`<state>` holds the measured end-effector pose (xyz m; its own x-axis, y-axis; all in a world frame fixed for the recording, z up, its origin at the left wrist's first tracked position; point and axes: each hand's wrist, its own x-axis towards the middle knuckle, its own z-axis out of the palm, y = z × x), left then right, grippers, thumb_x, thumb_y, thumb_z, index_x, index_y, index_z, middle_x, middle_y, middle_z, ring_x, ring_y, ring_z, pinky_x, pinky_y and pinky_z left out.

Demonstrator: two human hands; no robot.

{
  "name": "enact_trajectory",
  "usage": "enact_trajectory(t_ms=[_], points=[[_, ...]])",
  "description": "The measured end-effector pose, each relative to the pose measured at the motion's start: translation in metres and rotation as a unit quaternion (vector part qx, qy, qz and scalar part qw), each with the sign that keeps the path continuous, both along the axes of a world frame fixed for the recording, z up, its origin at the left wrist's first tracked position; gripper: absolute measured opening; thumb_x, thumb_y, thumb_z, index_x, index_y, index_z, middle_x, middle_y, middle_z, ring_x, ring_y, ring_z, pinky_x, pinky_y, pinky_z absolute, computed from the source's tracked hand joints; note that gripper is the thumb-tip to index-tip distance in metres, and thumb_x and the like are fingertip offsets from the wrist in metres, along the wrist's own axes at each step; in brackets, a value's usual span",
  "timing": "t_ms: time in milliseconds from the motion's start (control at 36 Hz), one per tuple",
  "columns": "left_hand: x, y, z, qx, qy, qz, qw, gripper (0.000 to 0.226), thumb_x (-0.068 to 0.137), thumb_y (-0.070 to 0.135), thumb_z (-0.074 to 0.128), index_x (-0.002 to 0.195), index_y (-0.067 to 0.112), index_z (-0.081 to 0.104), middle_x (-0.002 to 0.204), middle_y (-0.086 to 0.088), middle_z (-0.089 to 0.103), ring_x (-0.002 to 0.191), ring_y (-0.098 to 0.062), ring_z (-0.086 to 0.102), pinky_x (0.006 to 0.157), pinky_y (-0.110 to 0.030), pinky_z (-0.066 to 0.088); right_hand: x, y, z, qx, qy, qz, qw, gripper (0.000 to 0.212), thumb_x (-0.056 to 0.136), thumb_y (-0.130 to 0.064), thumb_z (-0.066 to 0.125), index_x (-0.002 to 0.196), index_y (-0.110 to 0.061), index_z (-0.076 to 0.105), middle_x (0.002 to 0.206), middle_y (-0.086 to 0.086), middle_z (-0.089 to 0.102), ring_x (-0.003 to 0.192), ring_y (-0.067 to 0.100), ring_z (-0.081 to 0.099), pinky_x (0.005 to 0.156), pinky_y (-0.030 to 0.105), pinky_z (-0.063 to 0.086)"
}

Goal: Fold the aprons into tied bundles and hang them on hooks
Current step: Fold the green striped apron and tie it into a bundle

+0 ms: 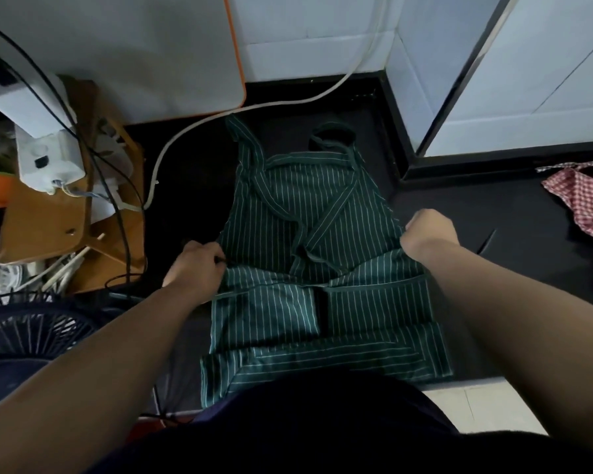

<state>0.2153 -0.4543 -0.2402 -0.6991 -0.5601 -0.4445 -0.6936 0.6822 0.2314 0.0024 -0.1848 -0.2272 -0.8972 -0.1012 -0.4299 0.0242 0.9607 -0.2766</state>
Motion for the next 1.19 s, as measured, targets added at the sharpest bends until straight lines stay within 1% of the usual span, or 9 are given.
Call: enact_trajectory(t_ms=[194,306,417,556,694,889,944,1028,1194], points=[[-0.013,0.001,0.001,-0.007,-0.019,0.057,0.998,0.029,0.096,0.030,0.053,0.120,0.016,0.051,0.125,-0.013,0.043,0.089,-0.028,0.053,0.072,-0.038,0.049,-0.008,-0.007,-0.006,-0.073,0.010,-0.075,0.994,0.045,0.088,-0.002,0.053,0.132,-0.004,0.045,0.118,0.018,0.058,0.099,0.032,0.059,0.075,0.038,0.051],[-0.018,0.011,0.005,-0.034,0.004,0.065,0.997,0.045,0.093,0.026,0.056,0.135,0.017,0.043,0.138,-0.012,0.029,0.122,-0.034,0.037,0.092,-0.043,0.042,-0.001,-0.010,-0.004,-0.149,0.080,-0.042,0.985,0.039,0.095,-0.020,0.050,0.133,-0.011,0.048,0.128,0.014,0.052,0.101,0.032,0.057,0.075,0.034,0.044],[-0.039,0.023,0.013,-0.017,0.092,0.011,0.996,0.039,0.094,0.025,0.052,0.132,0.021,0.047,0.136,-0.006,0.034,0.122,-0.027,0.038,0.098,-0.041,0.039,0.006,-0.028,0.000,-0.170,0.077,0.077,0.979,0.016,0.096,-0.024,0.050,0.103,-0.014,0.060,0.097,0.008,0.063,0.086,0.025,0.060,0.075,0.034,0.049],[-0.076,0.037,0.014,0.176,0.082,0.040,0.980,0.038,0.093,0.055,0.048,0.115,0.024,0.051,0.094,0.013,0.055,0.077,-0.006,0.055,0.058,-0.024,0.042,0.002,-0.065,-0.002,-0.147,-0.027,0.153,0.977,0.036,0.097,-0.030,0.050,0.063,-0.019,0.042,0.053,-0.001,0.043,0.048,0.017,0.043,0.055,0.030,0.043],[-0.112,0.030,0.001,0.220,0.115,0.159,0.955,0.053,0.089,0.055,0.056,0.126,0.017,0.051,0.094,0.009,0.057,0.086,-0.010,0.059,0.074,-0.034,0.055,-0.013,-0.096,-0.009,-0.220,-0.175,-0.057,0.958,0.037,0.093,-0.034,0.059,0.109,-0.001,0.061,0.070,0.007,0.051,0.061,0.020,0.055,0.080,0.046,0.057],[-0.131,0.018,-0.011,0.254,0.189,0.294,0.902,0.044,0.086,0.026,0.071,0.122,0.014,0.049,0.097,-0.002,0.061,0.089,-0.021,0.065,0.079,-0.044,0.058,-0.041,-0.115,-0.029,-0.262,-0.230,-0.173,0.921,0.035,0.091,-0.016,0.059,0.125,-0.017,0.052,0.126,0.017,0.058,0.065,0.010,0.051,0.040,0.015,0.040],[-0.132,0.013,-0.011,0.261,0.203,0.289,0.898,0.033,0.087,0.017,0.068,0.115,0.020,0.051,0.093,0.006,0.056,0.086,-0.019,0.063,0.080,-0.045,0.058,-0.045,-0.116,-0.031,-0.261,-0.220,-0.146,0.929,0.038,0.089,-0.016,0.062,0.124,-0.002,0.055,0.118,0.018,0.063,0.056,0.009,0.045,0.031,0.011,0.034],[-0.135,0.001,-0.010,0.276,0.203,0.269,0.900,0.022,0.091,0.006,0.060,0.105,0.023,0.059,0.092,0.009,0.052,0.073,-0.010,0.056,0.080,-0.039,0.058,-0.049,-0.115,-0.023,-0.260,-0.234,-0.142,0.926,0.042,0.093,-0.018,0.058,0.128,0.003,0.051,0.069,0.004,0.052,0.049,0.009,0.038,0.030,0.014,0.030],[-0.149,-0.022,0.008,0.244,0.215,0.178,0.929,0.035,0.095,0.003,0.049,0.115,0.029,0.061,0.109,0.007,0.051,0.060,-0.010,0.050,0.051,-0.024,0.044,-0.085,-0.112,-0.007,-0.241,-0.112,-0.085,0.960,0.035,0.097,-0.023,0.049,0.119,0.002,0.056,0.064,0.000,0.048,0.049,0.012,0.042,0.028,0.012,0.031]])
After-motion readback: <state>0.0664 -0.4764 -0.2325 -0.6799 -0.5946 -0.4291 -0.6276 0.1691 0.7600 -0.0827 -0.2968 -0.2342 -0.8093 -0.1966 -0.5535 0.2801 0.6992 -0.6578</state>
